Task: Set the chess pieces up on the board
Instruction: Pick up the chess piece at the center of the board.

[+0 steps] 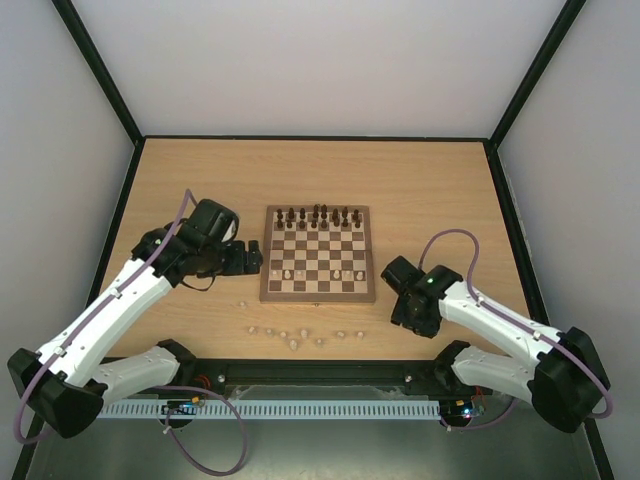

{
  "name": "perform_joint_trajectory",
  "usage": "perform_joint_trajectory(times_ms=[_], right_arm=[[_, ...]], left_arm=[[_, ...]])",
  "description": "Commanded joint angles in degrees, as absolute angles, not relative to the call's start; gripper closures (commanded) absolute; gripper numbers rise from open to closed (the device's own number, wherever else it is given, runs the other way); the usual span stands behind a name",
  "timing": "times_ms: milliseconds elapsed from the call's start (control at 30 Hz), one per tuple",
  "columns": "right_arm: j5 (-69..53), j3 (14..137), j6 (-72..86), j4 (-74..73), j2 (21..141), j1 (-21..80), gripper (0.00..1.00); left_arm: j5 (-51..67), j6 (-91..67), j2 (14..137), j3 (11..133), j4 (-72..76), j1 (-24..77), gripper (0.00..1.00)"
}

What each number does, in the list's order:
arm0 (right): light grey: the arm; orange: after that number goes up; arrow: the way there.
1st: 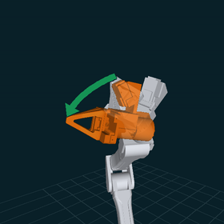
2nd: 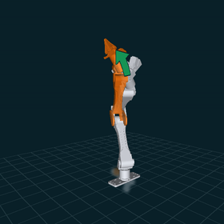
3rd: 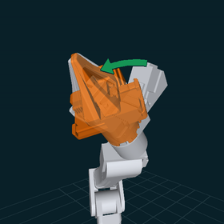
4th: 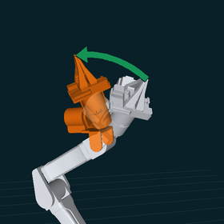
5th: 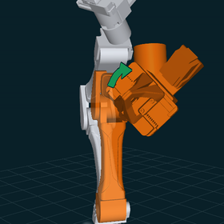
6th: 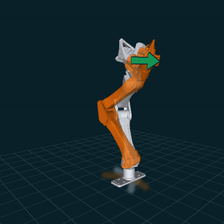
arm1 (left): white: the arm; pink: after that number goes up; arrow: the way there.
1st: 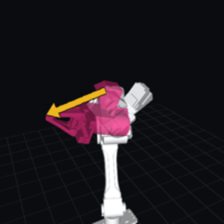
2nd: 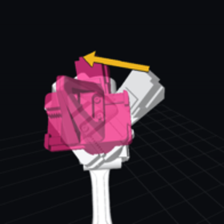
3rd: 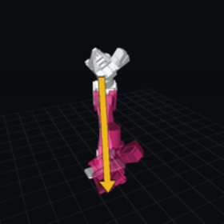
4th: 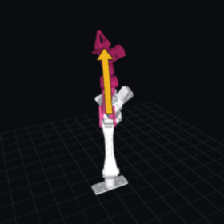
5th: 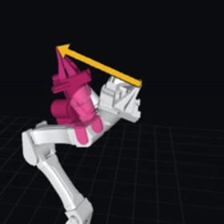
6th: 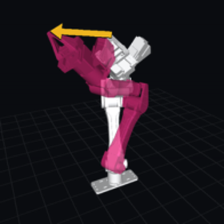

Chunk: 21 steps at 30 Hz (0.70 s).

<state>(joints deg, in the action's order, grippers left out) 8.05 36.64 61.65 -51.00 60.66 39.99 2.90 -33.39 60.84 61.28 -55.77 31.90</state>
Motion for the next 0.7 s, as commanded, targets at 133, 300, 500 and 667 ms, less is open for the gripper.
perform_joint_trajectory(times_ms=[133,300,500,667], right_arm=[[6.6,33.03,61.16,-44.95,62.31,34.08,0.52],[5.43,33.82,56.99,-43.11,63.37,29.59,0.55],[5.42,34.4,54.72,-42.99,64.69,27.73,0.62],[4.61,33.52,54.58,-42.71,64.5,27.69,0.64]], left_arm=[[3.17,-32.91,58.0,60.58,-54.71,31.63,0.01],[3.73,-33.28,57.65,60.2,-54.01,31.64,0.01],[3.5,-33.2,58.17,60.25,-54.14,31.62,0.01],[3.77,-33.07,58.66,59.92,-53.84,31.61,0.01]])
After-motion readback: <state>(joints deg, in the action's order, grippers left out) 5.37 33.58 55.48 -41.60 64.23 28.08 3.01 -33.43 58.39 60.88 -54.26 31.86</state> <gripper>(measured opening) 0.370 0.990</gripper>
